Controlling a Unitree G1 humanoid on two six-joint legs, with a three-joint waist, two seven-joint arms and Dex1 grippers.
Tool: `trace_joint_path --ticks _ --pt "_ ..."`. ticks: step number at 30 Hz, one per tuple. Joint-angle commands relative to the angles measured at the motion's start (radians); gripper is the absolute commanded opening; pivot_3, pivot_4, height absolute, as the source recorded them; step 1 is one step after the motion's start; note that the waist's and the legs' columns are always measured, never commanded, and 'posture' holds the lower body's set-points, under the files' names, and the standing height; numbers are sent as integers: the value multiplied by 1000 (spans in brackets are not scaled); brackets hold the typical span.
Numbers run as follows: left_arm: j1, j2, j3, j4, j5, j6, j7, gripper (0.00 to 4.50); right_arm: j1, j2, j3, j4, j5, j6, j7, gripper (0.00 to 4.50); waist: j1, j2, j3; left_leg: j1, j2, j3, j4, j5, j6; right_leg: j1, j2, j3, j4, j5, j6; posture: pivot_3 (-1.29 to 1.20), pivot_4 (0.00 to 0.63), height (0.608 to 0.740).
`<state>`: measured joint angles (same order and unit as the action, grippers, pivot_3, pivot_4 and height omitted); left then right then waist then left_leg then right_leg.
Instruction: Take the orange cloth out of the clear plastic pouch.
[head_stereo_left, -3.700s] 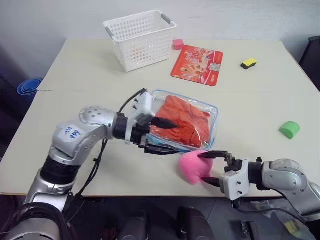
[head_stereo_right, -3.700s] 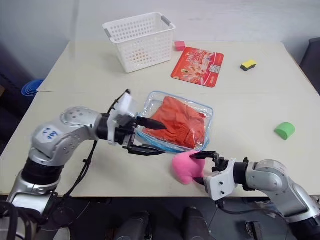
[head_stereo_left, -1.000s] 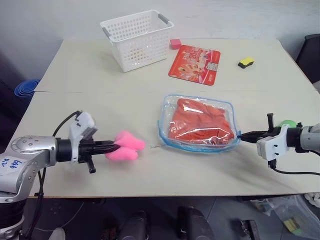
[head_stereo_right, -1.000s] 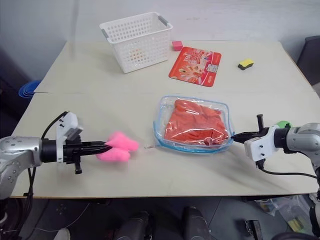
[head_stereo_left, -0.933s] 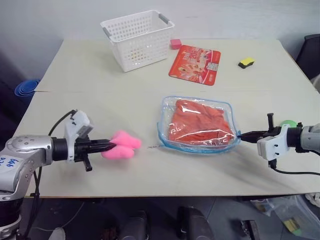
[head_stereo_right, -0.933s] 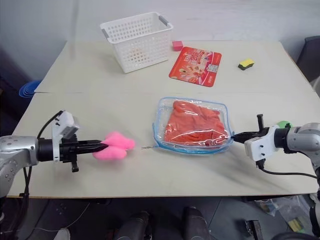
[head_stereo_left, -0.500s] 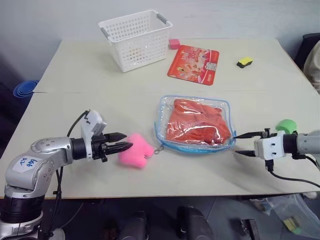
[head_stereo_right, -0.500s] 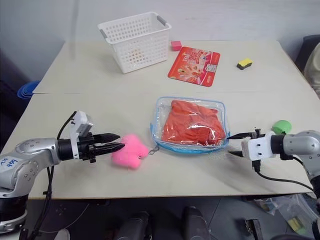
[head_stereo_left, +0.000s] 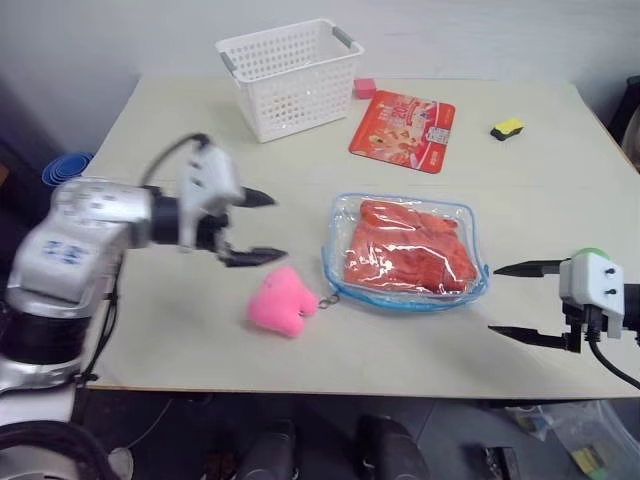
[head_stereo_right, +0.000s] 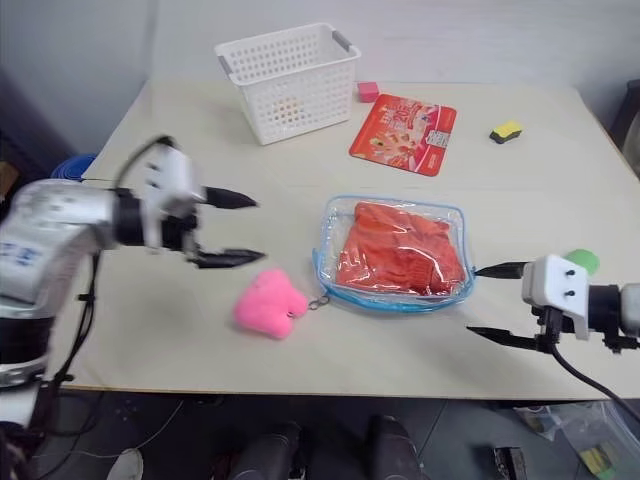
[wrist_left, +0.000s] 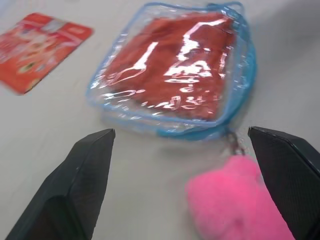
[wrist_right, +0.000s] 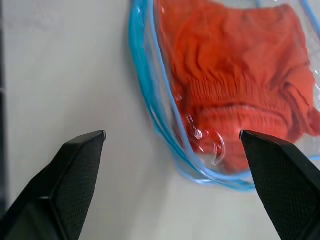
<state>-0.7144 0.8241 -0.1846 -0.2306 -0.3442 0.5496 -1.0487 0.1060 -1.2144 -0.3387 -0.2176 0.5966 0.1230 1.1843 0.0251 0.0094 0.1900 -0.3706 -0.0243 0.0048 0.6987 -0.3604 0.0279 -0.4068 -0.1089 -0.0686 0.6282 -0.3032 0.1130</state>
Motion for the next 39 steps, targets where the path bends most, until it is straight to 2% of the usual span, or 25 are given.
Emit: trace_joint_path --ticks 1,5,9,12,14,16,19,22,30,33,37,39 --pt "-45 -81 -149 40 177 -219 1 4487 51 28 -113 -172 125 188 -45 4500 -2 -1 0 0 1 2 0 0 0 0 1 0 0 0 0 0 150 740" --pt "-86 -244 -244 158 269 -322 34 4487 89 92 -152 -330 206 321 -139 4500 5 -1 0 0 1 2 1 0 1 0 4 1 1 0 0 0 150 740" --pt "-99 -314 -272 242 353 -422 64 4487 108 153 -173 -404 226 379 -203 4500 2 -1 0 0 0 2 1 -1 2 -1 5 3 0 1 2 0 150 740" --pt "-93 -334 -270 273 372 -461 53 3870 113 190 -195 -435 244 413 -237 4500 3 -1 0 0 0 3 1 -1 2 -1 5 3 0 1 2 0 150 740" --pt "-87 -336 -276 291 392 -488 43 3275 122 208 -211 -448 247 426 -250 4500 4 -1 0 0 0 3 1 0 2 -1 5 3 0 1 3 0 150 740" --pt "-84 -342 -276 308 407 -505 42 3275 135 223 -222 -453 231 426 -250 4500 4 -1 0 0 0 3 1 0 2 -1 5 3 0 2 3 0 150 740" --pt "-86 -364 -280 338 424 -514 45 2670 139 238 -227 -444 213 419 -253 4500 4 -1 0 0 0 3 1 0 3 -1 5 3 0 2 3 0 150 740" --pt "-84 -369 -290 357 449 -531 34 1775 133 247 -230 -437 207 418 -254 4500 4 -1 0 0 0 3 1 0 3 -1 5 3 0 2 4 0 150 740" --pt "-74 -387 -288 355 456 -528 17 1775 128 255 -227 -409 167 396 -233 4500 4 -1 0 0 0 3 1 0 3 -1 5 3 0 2 4 0 150 740" --pt "-73 -400 -282 355 449 -520 17 1195 125 257 -221 -404 154 387 -228 4500 4 -1 0 0 0 3 1 0 3 -1 5 3 0 2 4 0 150 740" --pt "-71 -414 -263 349 454 -519 50 30 130 267 -214 -403 141 376 -225 4500 5 -1 0 0 0 3 1 0 3 -1 5 3 0 2 4 0 150 740" --pt "-60 -420 -240 326 429 -501 55 30 142 271 -206 -404 127 368 -216 4500 5 -1 0 0 -1 3 1 0 3 -1 5 4 0 2 4 0 150 740"
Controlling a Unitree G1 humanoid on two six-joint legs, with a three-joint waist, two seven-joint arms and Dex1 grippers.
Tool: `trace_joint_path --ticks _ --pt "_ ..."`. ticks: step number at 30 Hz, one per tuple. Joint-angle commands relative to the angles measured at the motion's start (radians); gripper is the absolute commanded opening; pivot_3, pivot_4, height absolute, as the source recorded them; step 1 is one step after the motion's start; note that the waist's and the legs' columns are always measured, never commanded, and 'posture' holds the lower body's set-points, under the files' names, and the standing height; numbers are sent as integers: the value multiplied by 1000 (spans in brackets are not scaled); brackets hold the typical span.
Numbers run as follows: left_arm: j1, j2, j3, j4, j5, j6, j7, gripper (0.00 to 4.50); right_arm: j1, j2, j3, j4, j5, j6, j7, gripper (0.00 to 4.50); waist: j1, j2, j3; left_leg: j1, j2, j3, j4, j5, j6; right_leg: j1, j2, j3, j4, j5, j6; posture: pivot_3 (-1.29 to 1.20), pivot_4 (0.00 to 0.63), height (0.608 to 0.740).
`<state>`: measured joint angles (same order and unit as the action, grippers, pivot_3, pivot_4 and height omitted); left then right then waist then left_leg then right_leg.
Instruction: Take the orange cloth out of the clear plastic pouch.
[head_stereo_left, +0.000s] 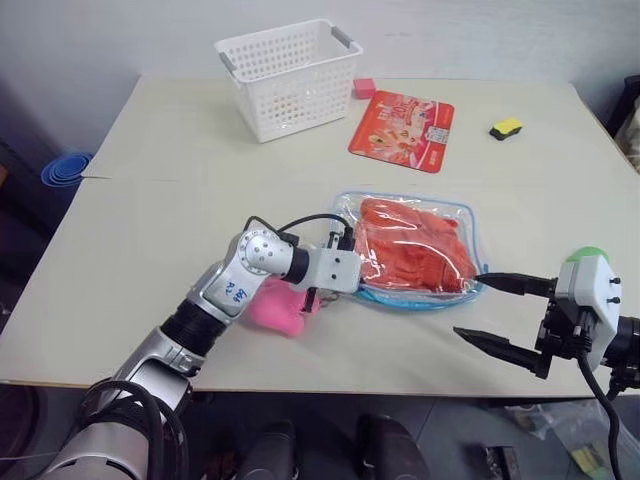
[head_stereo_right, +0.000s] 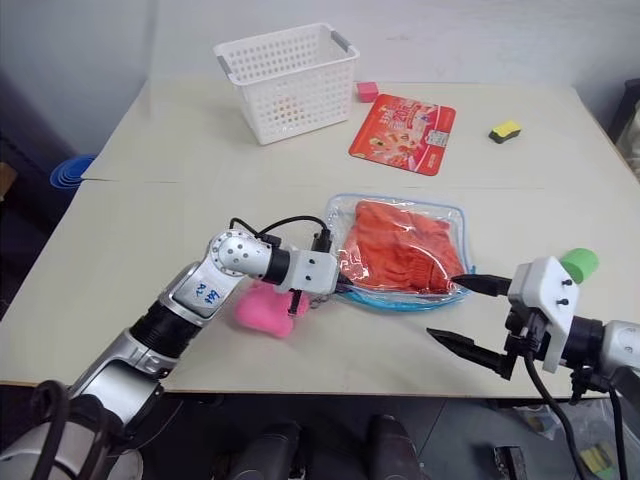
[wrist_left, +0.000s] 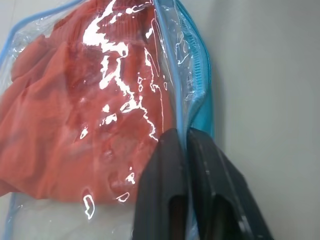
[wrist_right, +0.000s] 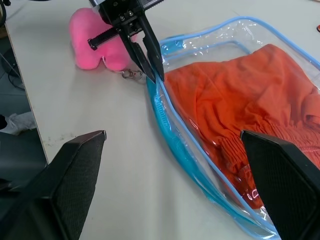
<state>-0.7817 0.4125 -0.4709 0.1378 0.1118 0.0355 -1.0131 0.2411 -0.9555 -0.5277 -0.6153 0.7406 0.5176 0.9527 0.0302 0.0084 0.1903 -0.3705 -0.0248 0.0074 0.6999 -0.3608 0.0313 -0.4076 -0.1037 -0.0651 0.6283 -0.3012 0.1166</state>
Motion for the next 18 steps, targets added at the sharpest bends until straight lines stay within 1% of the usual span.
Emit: trace_joint_path --ticks 1,4,8,9,10,12,16,17,18 --pt "14 -13 61 -56 -44 28 21 30 11 14 -13 -7 -23 -30 19 4500 -1 0 0 0 0 0 0 0 0 0 0 0 0 0 0 0 150 740" --pt "48 -48 141 -120 -138 131 44 0 2 24 9 -2 -38 -43 17 3945 -1 0 0 0 0 0 0 0 0 0 0 0 0 0 0 0 150 740" --pt "76 -81 216 -188 -200 280 104 0 -20 32 65 1 -87 -70 15 2609 -2 0 0 0 0 0 1 0 0 0 0 3 0 0 0 0 150 740" --pt "83 -87 228 -206 -217 319 113 0 -34 34 89 3 -105 -78 7 2171 -2 0 0 0 0 -1 1 0 0 0 0 3 0 0 0 0 150 740" --pt "92 -90 234 -225 -228 348 121 0 -52 35 121 5 -136 -93 -2 2030 -4 0 0 0 0 -1 1 0 0 0 0 3 0 0 0 0 150 740" --pt "105 -92 233 -251 -231 373 132 0 -81 35 174 17 -203 -129 -17 1424 -6 0 0 0 0 0 1 0 0 0 0 4 0 0 0 0 150 740" --pt "134 -105 226 -301 -237 413 163 0 -203 39 344 110 -453 -238 -120 162 -6 0 0 0 0 0 1 0 0 0 0 4 0 0 0 0 150 740" --pt "137 -111 225 -309 -239 421 171 0 -230 46 376 133 -495 -257 -138 162 -6 0 0 0 0 0 1 0 0 0 0 4 1 0 0 0 150 740" --pt "140 -116 223 -316 -239 429 177 0 -252 56 401 150 -527 -276 -154 338 -6 0 0 0 0 0 1 0 0 0 0 4 0 0 0 0 150 740"
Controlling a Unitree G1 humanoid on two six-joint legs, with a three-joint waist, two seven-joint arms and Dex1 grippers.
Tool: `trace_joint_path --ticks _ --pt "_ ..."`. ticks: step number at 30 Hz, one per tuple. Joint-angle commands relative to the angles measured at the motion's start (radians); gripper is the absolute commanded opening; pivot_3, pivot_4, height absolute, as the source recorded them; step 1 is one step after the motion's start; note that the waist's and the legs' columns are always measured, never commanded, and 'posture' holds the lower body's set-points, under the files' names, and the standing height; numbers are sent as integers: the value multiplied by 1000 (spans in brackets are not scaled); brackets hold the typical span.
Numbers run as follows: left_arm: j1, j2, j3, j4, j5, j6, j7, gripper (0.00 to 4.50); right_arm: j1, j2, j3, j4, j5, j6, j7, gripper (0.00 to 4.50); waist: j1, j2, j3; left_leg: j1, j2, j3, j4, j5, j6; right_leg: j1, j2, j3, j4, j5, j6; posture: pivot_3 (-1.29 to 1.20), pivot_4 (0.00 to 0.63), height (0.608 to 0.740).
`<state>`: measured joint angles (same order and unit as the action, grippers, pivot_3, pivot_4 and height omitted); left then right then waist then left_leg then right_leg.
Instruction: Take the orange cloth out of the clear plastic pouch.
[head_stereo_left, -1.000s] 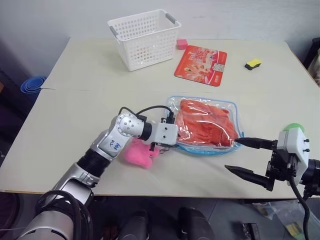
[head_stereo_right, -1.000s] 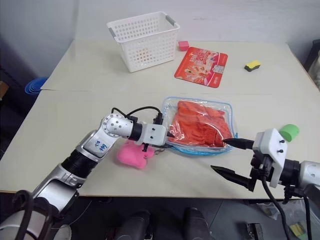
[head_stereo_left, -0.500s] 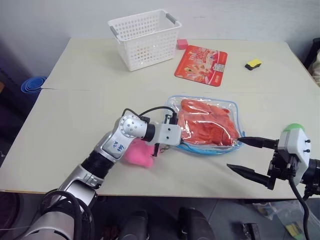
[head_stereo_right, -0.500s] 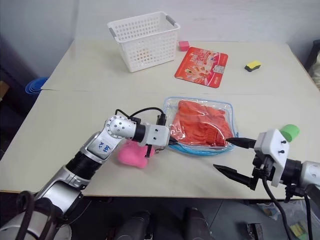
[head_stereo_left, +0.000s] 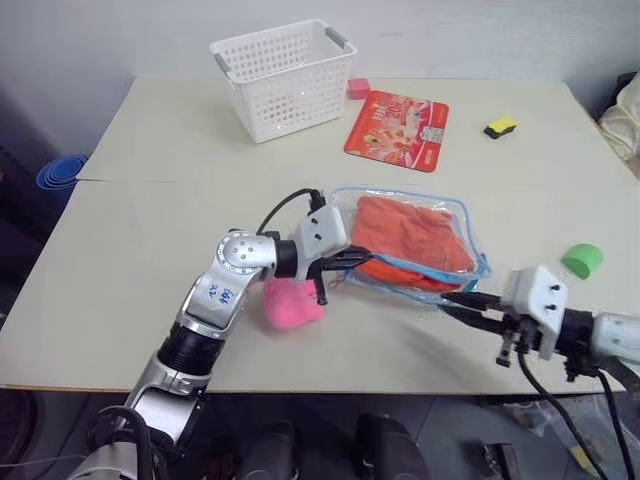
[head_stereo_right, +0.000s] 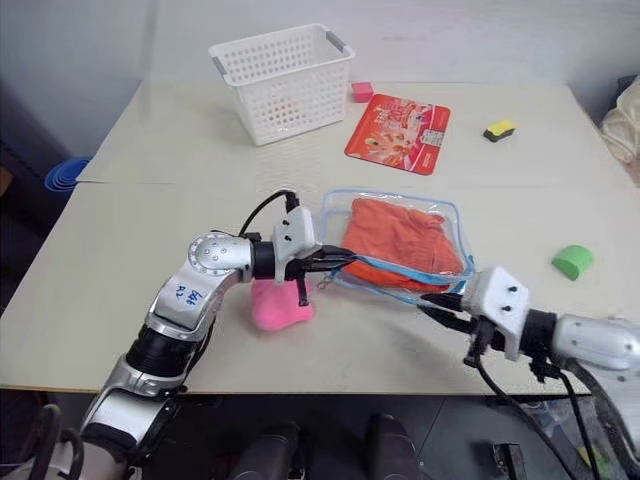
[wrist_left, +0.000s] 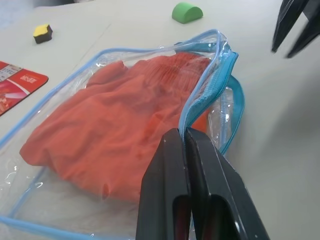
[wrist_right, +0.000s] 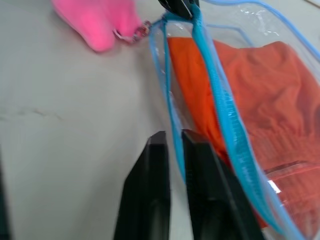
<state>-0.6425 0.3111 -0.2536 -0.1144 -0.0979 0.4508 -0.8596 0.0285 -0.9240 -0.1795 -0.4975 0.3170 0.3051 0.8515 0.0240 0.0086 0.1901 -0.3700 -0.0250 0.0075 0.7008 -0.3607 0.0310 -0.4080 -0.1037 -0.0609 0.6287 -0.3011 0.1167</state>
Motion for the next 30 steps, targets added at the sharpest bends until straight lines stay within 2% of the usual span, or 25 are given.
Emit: trace_joint_path --ticks 1,10,13,17,19,22,26,30 --pt "3 -17 3 -69 -28 17 28 0 -59 38 74 48 -129 -71 -70 500 2 0 0 0 0 0 0 0 0 0 0 0 0 0 0 0 150 740" --pt "9 -24 -5 -85 -31 33 55 0 -118 85 202 157 -412 -280 -187 3405 0 0 0 0 0 0 0 0 0 -1 0 -2 0 0 0 0 150 740" --pt "8 -25 -8 -89 -34 35 56 0 -142 97 215 193 -486 -322 -233 3405 0 0 0 0 0 1 0 0 0 -1 0 -2 0 0 0 0 150 740" --pt "5 -24 -12 -85 -35 30 54 0 -194 160 199 212 -483 -288 -271 3405 -3 1 -1 0 0 2 0 0 -1 -1 1 -3 0 0 0 0 150 740" --pt "8 -23 -16 -85 -33 27 52 0 -193 186 181 197 -418 -240 -242 3405 -2 1 -1 0 1 2 -1 0 -1 -1 1 -3 1 0 0 0 150 740" --pt "12 -19 -20 -82 -32 21 52 0 -181 198 164 176 -366 -202 -213 2869 -1 1 -1 0 0 2 -1 0 -1 -1 1 -3 0 0 0 0 150 740" --pt "10 -17 -21 -79 -30 14 55 0 -174 146 212 210 -468 -286 -208 1619 -1 1 -1 0 0 2 -1 0 0 -1 1 -3 0 0 0 0 150 740" --pt "4 -19 -21 -81 -33 9 54 0 -194 126 270 253 -587 -396 -242 1619 -1 1 -1 0 0 2 -1 0 -1 -1 1 -3 0 0 0 0 150 740"
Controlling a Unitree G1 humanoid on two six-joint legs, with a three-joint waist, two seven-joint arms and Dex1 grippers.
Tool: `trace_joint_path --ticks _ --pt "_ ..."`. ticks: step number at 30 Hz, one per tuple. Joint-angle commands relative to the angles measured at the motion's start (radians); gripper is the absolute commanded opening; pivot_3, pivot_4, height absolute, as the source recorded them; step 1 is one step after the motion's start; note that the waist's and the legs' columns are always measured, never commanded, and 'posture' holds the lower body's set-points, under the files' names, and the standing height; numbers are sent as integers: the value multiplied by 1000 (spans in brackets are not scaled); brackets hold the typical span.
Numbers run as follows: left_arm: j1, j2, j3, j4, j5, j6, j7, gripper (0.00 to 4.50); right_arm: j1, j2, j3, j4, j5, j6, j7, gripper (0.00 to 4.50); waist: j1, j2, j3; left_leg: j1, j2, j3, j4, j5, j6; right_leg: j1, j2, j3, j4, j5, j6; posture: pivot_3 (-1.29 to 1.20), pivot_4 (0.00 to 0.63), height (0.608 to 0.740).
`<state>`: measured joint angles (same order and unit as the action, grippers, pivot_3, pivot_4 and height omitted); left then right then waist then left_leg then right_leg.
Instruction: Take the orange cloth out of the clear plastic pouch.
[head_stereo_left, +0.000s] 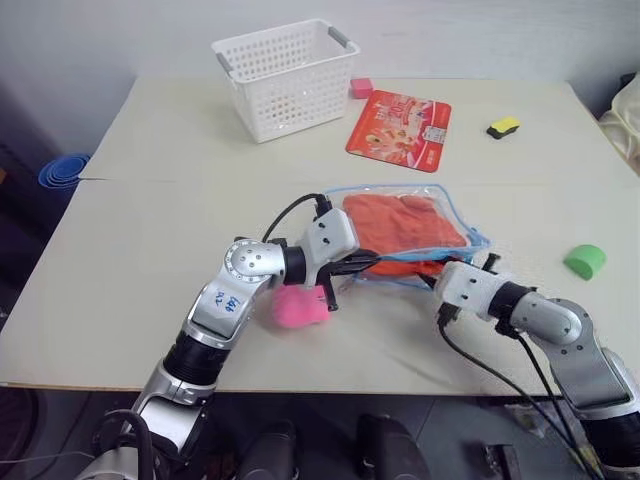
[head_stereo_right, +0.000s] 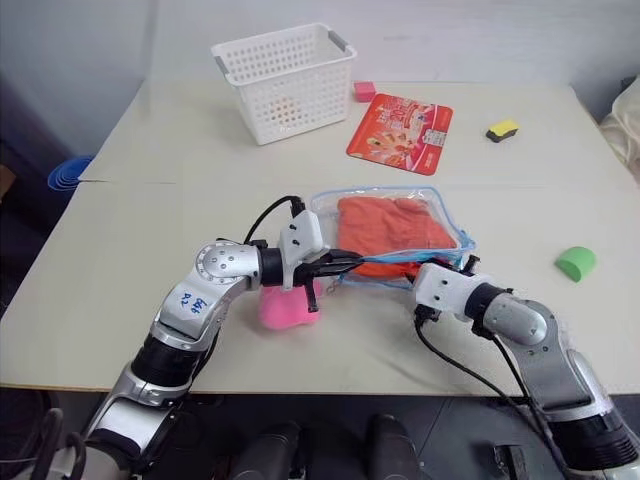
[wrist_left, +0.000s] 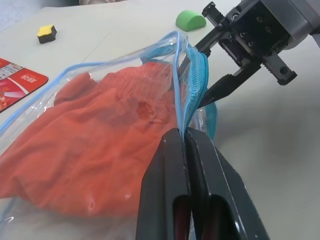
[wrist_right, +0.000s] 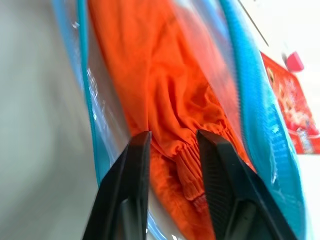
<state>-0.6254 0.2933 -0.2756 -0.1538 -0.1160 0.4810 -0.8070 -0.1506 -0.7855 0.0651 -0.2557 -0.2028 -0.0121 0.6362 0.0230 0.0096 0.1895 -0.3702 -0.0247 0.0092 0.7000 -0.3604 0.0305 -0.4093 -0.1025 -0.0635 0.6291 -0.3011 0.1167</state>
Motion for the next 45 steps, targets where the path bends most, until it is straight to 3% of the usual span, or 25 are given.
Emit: trace_joint_path --ticks 1,5,8,12,20,26,30,37,45 --pt "-14 -2 3 -42 -17 -22 1 0 -21 -11 35 24 -89 -98 -36 1619 -1 0 0 0 0 0 0 0 0 0 0 0 0 0 0 0 150 740" --pt "-20 -5 13 -48 -32 -14 -2 0 -50 -1 66 67 -136 -150 -46 1619 -1 0 0 0 0 1 0 0 0 0 0 0 0 0 0 0 150 740" --pt "-23 -3 16 -51 -39 -9 -7 0 -91 26 82 109 -165 -156 -64 2208 -2 0 0 0 0 1 0 0 0 0 0 0 0 0 0 0 150 740" --pt "-23 0 19 -58 -54 -1 -15 0 -138 33 119 173 -260 -200 -112 3411 -2 0 0 0 0 1 0 0 0 0 0 0 0 0 0 0 150 740" --pt "-44 0 41 -62 -98 34 -20 0 -206 42 201 291 -412 -315 -215 3411 -8 0 0 0 0 1 0 0 0 0 0 0 0 0 0 0 150 740" --pt "-46 -2 37 -64 -109 40 -16 0 -308 127 267 470 -483 -324 -288 3411 -30 0 0 1 2 1 0 1 -1 0 1 0 1 0 0 0 150 740" --pt "-46 -3 41 -67 -113 47 -11 0 -331 145 297 541 -470 -347 -268 2460 -29 0 -1 2 2 1 0 1 -2 0 2 2 1 0 0 0 150 740" --pt "-82 -80 148 -49 -204 195 98 0 -286 95 304 480 -452 -391 -216 32 -27 -3 -3 2 2 0 0 1 -2 1 1 6 1 0 0 0 150 740" --pt "-109 -68 116 29 -141 166 166 0 -166 -32 264 253 -463 -460 -174 32 -15 -4 -3 0 1 -3 -1 1 -2 1 1 5 0 0 0 0 150 740"
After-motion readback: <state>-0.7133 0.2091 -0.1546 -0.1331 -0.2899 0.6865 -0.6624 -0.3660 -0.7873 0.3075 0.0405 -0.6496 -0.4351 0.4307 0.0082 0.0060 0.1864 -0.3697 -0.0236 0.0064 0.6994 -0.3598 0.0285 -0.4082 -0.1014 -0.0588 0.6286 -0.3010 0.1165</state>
